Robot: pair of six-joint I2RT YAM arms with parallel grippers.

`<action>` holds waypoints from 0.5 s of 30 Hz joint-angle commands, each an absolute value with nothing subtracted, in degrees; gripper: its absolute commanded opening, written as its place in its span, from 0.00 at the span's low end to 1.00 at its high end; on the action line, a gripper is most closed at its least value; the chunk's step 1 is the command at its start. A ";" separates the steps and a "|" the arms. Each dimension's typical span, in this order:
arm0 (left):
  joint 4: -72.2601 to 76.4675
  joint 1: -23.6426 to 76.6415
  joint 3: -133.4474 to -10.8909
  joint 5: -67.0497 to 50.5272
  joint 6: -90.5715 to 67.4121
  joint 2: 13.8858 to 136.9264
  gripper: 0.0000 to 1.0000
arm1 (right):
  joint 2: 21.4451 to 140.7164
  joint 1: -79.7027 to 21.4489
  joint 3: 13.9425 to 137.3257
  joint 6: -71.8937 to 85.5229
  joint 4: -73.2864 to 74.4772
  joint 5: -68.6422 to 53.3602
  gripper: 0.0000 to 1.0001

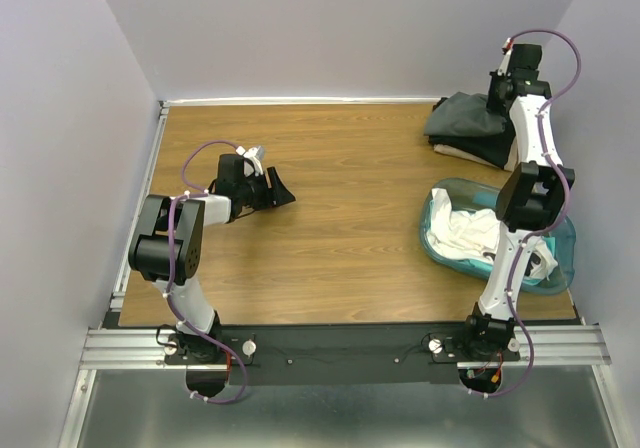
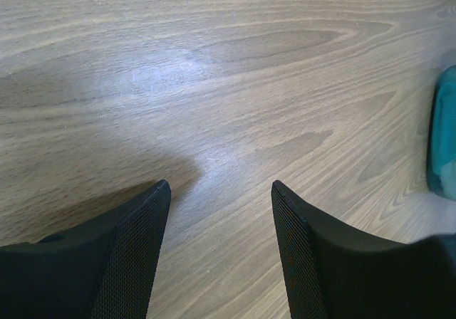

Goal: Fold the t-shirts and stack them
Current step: Neatly place the folded tshirt to the corner

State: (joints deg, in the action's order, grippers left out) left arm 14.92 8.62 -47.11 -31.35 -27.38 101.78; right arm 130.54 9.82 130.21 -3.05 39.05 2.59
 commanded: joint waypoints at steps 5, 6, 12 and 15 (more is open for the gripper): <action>5.71 8.53 -44.91 -26.72 -25.67 100.82 0.68 | 128.94 10.55 129.73 -1.76 38.06 11.16 0.79; 5.36 8.53 -45.00 -26.46 -25.40 100.20 0.68 | 128.67 10.46 129.55 -1.32 38.06 11.68 0.95; 4.66 8.61 -46.23 -24.44 -25.22 95.45 0.68 | 125.96 10.55 126.31 -1.05 37.71 11.35 1.00; 4.13 8.61 -47.11 -23.21 -25.40 93.26 0.68 | 123.41 10.46 122.79 -1.23 36.92 9.76 1.00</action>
